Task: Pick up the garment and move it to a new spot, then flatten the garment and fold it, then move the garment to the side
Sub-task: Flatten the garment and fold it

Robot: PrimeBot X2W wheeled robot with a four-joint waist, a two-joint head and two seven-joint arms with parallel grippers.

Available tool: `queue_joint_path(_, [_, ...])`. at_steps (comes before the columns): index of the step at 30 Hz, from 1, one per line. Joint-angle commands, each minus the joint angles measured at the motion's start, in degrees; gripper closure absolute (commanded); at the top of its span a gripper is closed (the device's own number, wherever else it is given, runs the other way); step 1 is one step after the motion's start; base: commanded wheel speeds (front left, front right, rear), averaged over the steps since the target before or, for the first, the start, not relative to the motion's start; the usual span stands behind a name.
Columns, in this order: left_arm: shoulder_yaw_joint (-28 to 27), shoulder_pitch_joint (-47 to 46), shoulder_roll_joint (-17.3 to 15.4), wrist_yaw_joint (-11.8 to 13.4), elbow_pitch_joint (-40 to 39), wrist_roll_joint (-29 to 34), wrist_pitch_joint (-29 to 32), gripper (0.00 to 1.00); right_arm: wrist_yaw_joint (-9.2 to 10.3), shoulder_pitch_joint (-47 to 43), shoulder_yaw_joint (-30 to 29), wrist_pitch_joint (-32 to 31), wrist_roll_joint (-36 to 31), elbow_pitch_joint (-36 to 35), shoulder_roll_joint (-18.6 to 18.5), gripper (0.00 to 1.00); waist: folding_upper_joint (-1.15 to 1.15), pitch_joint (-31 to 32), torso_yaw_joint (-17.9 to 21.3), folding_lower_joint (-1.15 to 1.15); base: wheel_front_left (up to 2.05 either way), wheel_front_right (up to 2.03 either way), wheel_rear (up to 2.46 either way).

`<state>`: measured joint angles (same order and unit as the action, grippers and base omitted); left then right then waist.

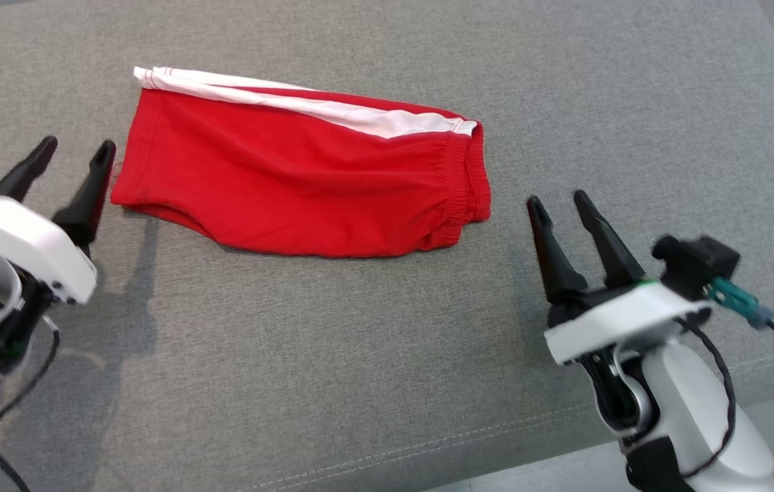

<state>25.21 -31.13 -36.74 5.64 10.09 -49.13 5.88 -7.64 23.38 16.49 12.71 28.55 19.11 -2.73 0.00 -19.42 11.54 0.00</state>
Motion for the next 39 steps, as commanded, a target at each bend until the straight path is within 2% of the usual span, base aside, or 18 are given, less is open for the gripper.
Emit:
queue_joint_path(1, [-2.3, -3.4, -2.3, -0.8, -0.1, -0.6, 0.6, 0.00, 0.15, 1.3, 1.7, -0.5, 1.6, -0.5, -0.2, 0.00, 0.00, -0.3, 0.3, 0.00, 0.00, 0.00, 0.00])
queue_joint_path(8, [0.0, -13.3, -1.5, -7.8, 12.8, -4.7, 10.8, 0.00, 0.15, 12.2, 10.9, -4.3, 9.5, 9.6, -0.2, 0.00, 0.00, -1.4, 2.9, 0.00, 0.00, 0.00, 0.00])
queue_joint_path(12, [1.4, -17.2, -1.3, -9.7, 18.9, -6.2, 16.4, 0.00, 0.15, 16.7, 15.7, -6.5, 14.3, 14.5, -0.2, 0.00, 0.00, -2.2, 4.2, 0.00, 0.00, 0.00, 0.00])
queue_joint_path(23, [3.3, -22.7, 0.5, -12.1, 31.0, -9.2, 23.9, 0.00, 0.15, 25.5, 26.2, -11.2, 28.1, 23.5, -0.1, 0.00, 0.00, -4.3, 5.0, 0.00, 0.00, 0.00, 0.00])
queue_joint_path(37, [3.8, -24.0, 3.9, -13.0, 36.1, -15.5, 31.4, 0.01, 0.15, 31.0, 36.3, -12.9, 40.7, 28.0, -0.1, 0.00, 0.00, -5.1, 3.5, 0.00, 0.00, 0.00, 0.00])
queue_joint_path(38, [4.1, -23.8, 4.0, -13.0, 36.3, -15.6, 32.3, 0.61, 0.15, 31.2, 36.8, -13.1, 41.5, 28.5, -0.1, 0.12, 0.00, -5.1, 3.3, 0.00, 0.00, 0.00, 0.00])
queue_joint_path(39, [4.2, -23.7, 4.1, -13.0, 36.4, -16.0, 33.0, 1.00, 0.15, 31.5, 37.2, -13.2, 42.3, 29.0, -0.1, 0.51, 0.00, -5.1, 3.1, 0.00, 0.00, 0.00, 0.00])
